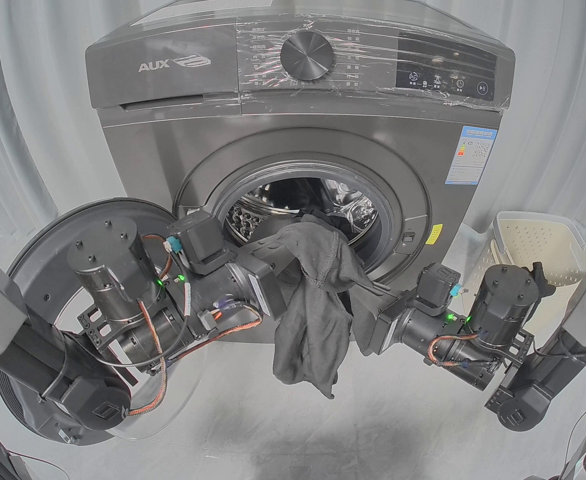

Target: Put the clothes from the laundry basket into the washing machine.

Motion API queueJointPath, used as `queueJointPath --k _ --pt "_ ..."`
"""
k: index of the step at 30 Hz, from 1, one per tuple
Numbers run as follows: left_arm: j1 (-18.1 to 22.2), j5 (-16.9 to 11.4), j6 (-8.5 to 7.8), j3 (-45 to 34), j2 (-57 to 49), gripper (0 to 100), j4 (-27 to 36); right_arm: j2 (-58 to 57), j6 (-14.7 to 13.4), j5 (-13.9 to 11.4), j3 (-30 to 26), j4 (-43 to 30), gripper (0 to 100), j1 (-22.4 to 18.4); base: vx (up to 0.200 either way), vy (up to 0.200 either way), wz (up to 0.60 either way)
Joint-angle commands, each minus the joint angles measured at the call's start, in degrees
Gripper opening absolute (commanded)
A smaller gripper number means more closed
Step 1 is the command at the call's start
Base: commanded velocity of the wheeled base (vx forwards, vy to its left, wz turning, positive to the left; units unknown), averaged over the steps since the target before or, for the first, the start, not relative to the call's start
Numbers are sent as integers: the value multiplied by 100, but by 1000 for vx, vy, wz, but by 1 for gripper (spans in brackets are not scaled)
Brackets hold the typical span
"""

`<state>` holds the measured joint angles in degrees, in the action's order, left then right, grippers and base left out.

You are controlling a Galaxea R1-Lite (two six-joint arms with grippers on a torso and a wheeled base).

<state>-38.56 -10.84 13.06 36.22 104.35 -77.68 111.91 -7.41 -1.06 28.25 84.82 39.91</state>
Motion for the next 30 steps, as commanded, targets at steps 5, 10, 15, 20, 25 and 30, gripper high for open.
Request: queueJointPath --k 5,10,15,20,25,30 --pt "-11 -6 -5 -89 -29 0 -2 -460 -15 1 -126 8 0 34 0 0 0" --pt "-11 -24 22 -168 -38 100 -2 -460 -15 27 -109 8 0 -19 0 0 0" --pt "85 -6 13 -458 -46 100 -107 -591 -23 36 -30 8 0 -115 0 0 0" --pt "164 -15 4 -721 -38 100 -160 -714 -23 115 137 -10 0 -168 0 0 0" --pt "217 -6 -5 -888 15 100 -160 -820 -23 185 120 -71 0 -168 0 0 0" --pt "279 -6 -40 -1064 24 100 -160 -820 -23 194 173 -71 0 -168 0 0 0"
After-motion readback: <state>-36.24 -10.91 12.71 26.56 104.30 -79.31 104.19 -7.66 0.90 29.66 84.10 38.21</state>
